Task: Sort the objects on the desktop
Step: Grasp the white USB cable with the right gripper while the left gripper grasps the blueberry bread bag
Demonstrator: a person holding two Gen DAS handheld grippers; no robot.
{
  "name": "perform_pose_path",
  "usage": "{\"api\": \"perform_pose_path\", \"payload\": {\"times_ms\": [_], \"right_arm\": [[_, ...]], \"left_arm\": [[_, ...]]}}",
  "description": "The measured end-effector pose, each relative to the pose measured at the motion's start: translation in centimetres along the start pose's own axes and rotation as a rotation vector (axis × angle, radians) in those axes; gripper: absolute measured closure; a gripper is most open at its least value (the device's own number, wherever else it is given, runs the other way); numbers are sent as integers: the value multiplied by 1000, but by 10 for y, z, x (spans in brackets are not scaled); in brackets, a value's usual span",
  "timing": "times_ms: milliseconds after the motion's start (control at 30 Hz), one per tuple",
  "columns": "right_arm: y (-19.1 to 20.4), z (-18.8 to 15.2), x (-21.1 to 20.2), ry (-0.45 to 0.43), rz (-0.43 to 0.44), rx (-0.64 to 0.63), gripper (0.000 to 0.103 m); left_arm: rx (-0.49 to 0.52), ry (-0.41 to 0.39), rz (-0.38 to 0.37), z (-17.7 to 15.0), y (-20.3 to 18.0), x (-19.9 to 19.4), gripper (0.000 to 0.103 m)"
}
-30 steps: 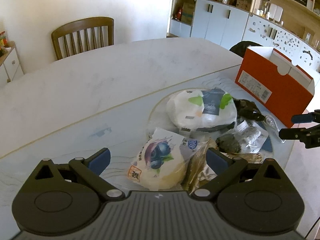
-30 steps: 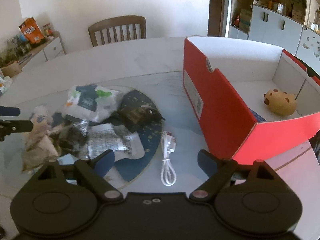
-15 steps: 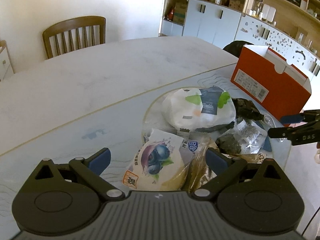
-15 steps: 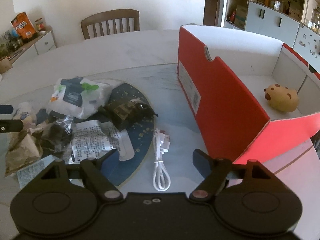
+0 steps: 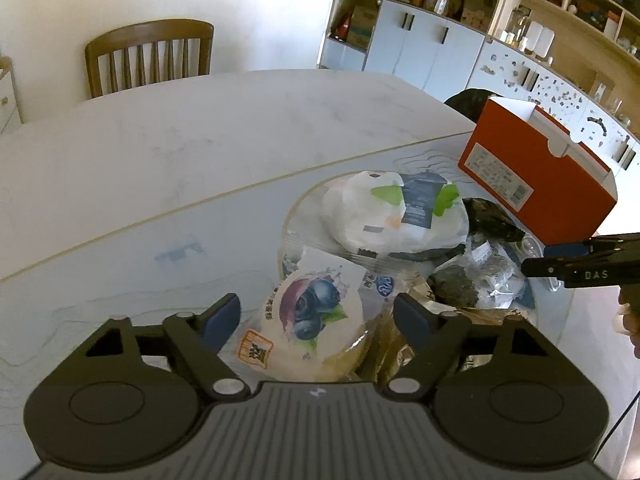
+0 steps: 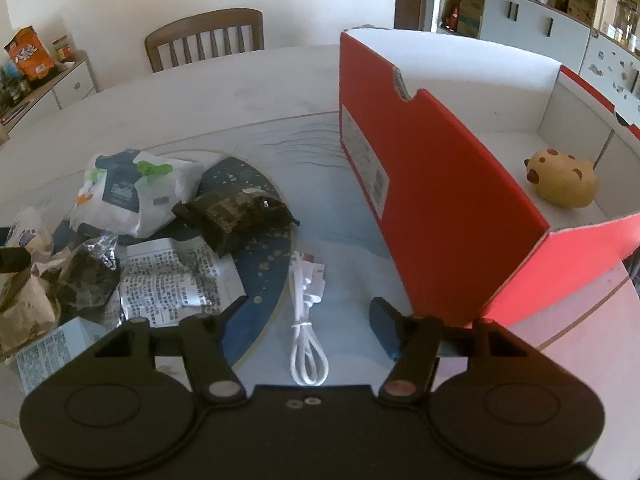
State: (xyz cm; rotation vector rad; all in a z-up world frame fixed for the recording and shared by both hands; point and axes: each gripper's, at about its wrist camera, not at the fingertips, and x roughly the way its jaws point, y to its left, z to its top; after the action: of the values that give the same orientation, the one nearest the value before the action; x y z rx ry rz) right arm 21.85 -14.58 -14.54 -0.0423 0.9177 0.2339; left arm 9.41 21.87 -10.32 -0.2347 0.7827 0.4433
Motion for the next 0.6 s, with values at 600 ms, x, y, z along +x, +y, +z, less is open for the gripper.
{"api": "perform_pose_path", "payload": {"times_ms": [600], "right_arm": [[9,0,1,-7,-38,-49,78]], "left_arm": [[-43,-3,30,-6,2,-9,49]]}}
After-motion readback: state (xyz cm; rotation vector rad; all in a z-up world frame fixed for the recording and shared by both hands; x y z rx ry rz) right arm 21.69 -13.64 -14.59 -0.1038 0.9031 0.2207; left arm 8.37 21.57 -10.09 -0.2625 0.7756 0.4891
